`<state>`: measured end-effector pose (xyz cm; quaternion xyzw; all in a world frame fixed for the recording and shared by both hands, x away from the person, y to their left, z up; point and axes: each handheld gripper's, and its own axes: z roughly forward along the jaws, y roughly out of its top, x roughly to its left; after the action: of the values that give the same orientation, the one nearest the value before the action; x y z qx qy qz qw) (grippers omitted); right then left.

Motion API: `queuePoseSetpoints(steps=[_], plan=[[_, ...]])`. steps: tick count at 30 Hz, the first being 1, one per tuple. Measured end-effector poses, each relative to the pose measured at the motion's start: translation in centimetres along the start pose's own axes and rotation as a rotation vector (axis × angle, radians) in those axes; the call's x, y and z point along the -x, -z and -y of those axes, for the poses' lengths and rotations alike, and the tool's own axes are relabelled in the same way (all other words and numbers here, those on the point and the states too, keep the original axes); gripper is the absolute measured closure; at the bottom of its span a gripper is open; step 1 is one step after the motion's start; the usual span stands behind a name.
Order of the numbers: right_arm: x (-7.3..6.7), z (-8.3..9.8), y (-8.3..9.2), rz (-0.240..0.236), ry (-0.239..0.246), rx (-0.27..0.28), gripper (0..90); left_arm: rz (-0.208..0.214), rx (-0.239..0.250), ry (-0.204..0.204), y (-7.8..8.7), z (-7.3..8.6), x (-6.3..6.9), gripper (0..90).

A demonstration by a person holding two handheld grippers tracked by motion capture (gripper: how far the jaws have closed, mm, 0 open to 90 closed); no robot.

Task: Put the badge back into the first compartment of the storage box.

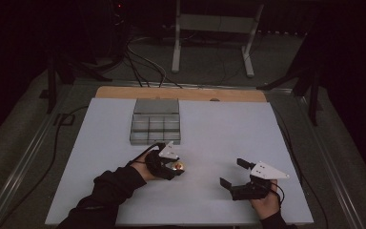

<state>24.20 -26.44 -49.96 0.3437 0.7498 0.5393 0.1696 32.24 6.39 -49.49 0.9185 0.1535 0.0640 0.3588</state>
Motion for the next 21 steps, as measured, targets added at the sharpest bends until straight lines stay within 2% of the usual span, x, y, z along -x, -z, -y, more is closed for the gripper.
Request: queuePoseSetpoints(steps=[3, 18, 21], plan=[[0.0, 0.0, 0.0, -0.001, -0.003, -0.001, 0.0, 0.002, 0.012, 0.011, 0.3, 0.0, -0.2, 48.5], [-0.1, 0.0, 0.0, -0.003, -0.003, 0.000, 0.0, -0.014, 0.011, 0.008, 1.4, -0.2, -0.9, 48.5], [-0.1, 0.0, -0.1, -0.003, -0.004, 0.001, 0.0, -0.012, 0.018, 0.019, 1.6, -0.3, -1.0, 48.5]])
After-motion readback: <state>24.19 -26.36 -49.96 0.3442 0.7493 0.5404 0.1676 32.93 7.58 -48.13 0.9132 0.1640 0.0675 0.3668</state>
